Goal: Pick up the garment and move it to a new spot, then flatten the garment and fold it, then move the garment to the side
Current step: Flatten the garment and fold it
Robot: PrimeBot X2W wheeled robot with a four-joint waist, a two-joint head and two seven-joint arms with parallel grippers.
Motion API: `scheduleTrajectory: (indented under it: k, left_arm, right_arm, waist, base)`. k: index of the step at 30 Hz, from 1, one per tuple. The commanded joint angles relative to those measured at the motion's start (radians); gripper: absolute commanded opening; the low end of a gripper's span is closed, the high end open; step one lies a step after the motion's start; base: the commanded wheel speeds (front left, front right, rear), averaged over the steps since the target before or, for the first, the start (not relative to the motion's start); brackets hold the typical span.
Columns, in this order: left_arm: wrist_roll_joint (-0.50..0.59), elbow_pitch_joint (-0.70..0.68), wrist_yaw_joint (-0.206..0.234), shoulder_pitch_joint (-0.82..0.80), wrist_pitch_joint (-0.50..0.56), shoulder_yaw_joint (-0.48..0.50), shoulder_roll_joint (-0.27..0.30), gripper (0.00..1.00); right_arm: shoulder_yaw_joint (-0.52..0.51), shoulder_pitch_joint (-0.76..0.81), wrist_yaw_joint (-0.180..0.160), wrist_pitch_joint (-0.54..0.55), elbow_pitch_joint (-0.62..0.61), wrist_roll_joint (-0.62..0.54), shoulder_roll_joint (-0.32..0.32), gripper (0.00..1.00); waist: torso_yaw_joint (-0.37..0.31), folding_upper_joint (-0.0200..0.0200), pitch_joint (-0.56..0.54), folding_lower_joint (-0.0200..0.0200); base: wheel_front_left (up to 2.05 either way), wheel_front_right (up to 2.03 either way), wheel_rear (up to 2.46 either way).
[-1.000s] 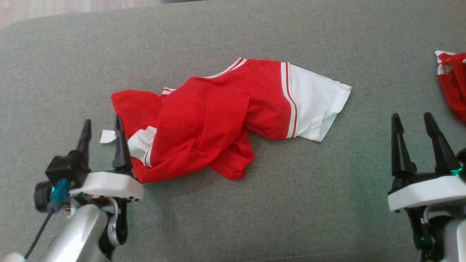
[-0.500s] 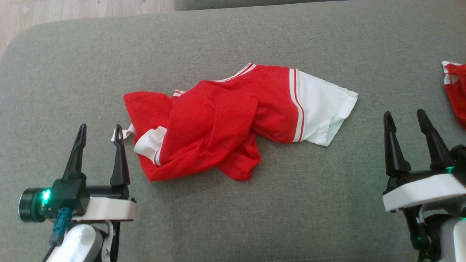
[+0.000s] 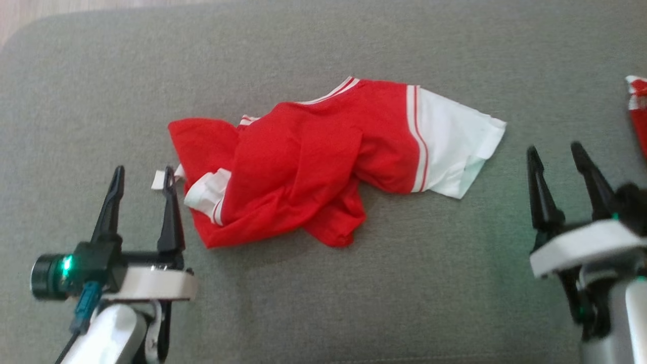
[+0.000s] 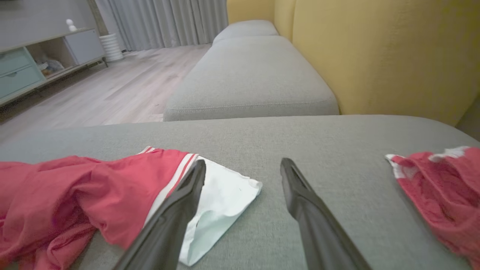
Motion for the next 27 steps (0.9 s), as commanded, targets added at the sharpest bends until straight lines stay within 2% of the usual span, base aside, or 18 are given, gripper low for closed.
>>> scheduleTrajectory:
  k: [1,7,8,11,20,25,27]
  left_arm:
    - [-0.004,-0.028,-0.003,-0.064,0.002,0.038,0.016,1.0]
    - [0.01,-0.01,-0.02,-0.141,0.001,0.003,-0.034,1.0]
    - [0.014,0.003,-0.032,-0.172,-0.003,-0.009,-0.053,1.0]
    - [0.019,0.032,-0.051,-0.215,-0.011,-0.028,-0.086,1.0]
    - [0.018,0.135,-0.1,-0.27,-0.041,-0.048,-0.169,1.0]
    - [0.021,0.161,-0.114,-0.273,-0.047,-0.041,-0.186,1.0]
    - [0.024,0.17,-0.119,-0.274,-0.048,-0.037,-0.193,1.0]
  right_arm:
    - [0.032,-0.065,-0.001,-0.003,-0.014,0.006,-0.034,1.0]
    - [0.138,-0.262,-0.001,-0.01,0.16,0.087,-0.109,1.0]
    - [0.188,-0.339,-0.001,-0.001,0.226,0.112,-0.136,1.0]
    - [0.282,-0.453,-0.001,0.024,0.323,0.159,-0.18,1.0]
    - [0.622,-0.717,-0.001,0.192,0.57,0.314,-0.284,1.0]
    - [0.731,-0.8,-0.001,0.284,0.669,0.369,-0.303,1.0]
    - [0.789,-0.827,-0.001,0.369,0.723,0.394,-0.31,1.0]
  waist:
    - [0.015,0.0,0.019,0.0]
    - [0.074,0.0,0.094,0.0]
    - [0.102,0.0,0.124,0.0]
    - [0.145,0.0,0.161,0.0]
    - [0.224,0.0,0.182,0.0]
    - [0.235,0.0,0.176,0.0]
    - [0.237,0.0,0.173,0.0]
  base:
    - [0.0,0.0,0.0]
    - [0.0,0.0,0.0]
    - [0.0,0.0,0.0]
    - [0.0,0.0,0.0]
    - [0.0,0.0,0.0]
    - [0.0,0.0,0.0]
    - [0.0,0.0,0.0]
